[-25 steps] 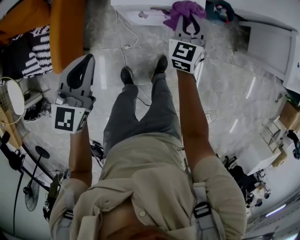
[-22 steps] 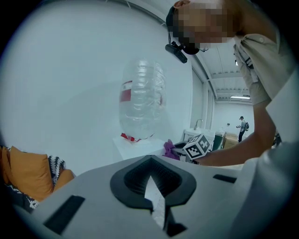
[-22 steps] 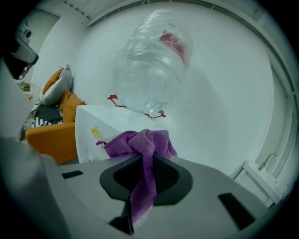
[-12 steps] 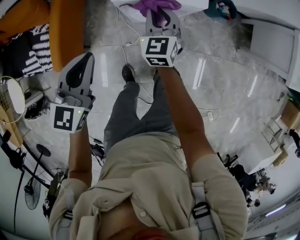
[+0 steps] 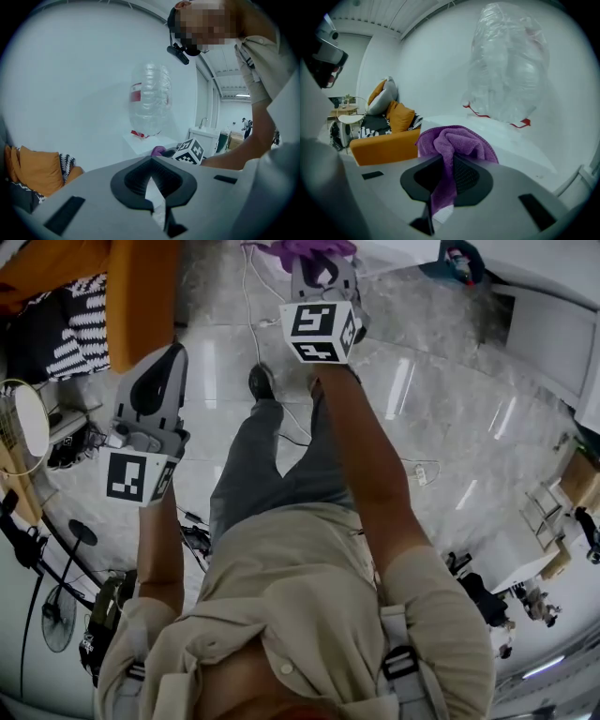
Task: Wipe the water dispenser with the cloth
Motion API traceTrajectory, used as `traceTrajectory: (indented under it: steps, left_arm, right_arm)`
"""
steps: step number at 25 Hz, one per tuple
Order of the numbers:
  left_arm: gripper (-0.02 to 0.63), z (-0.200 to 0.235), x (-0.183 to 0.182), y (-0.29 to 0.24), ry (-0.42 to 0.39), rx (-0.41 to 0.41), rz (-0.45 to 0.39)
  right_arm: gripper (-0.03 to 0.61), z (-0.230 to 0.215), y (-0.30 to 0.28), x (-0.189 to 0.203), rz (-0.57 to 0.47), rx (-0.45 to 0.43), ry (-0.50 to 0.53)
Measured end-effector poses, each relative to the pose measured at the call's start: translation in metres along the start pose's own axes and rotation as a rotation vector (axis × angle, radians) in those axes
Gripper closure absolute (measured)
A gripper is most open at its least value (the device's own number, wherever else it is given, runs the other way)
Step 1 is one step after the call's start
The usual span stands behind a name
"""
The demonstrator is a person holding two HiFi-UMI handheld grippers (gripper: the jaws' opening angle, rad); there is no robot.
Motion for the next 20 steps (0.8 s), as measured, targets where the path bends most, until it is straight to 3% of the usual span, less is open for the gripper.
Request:
traceTrajectory:
  steps: [8, 11, 16, 20]
  left_arm:
    - [0.598, -0.016, -0.003, -0.024, -0.009, 0.041, -0.005]
    - [0.598, -0.021, -0.005, -0.030, -0.011, 0.052, -0.006]
    - [0.598, -0.023, -0.002, -0.027, -0.013, 0.046, -0.003]
    - [0.598, -0.025, 0.008, -0.021, 0.007, 0.018, -0.008]
  right_arm:
    - [0.515, -0.134, 0.024, 0.052, 0.089, 0.255, -0.070]
    - [0.515, -0.164, 0.030, 0.062, 0.112, 0.321, -0.100]
    - [0.515, -0.146, 0.028, 0.054, 0.091, 0.304, -0.133]
    - [0.515, -0.091, 0.020, 0.035, 0.061, 0.193, -0.134]
Point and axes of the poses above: the fingertips, and each gripper's own axes: y backward along the fingers, z to its left, x out of its underside, the point moved 1 cm from there along y, backward along the fingers, and after that the axes turned 12 degrees about x, right-handed, at the moved point
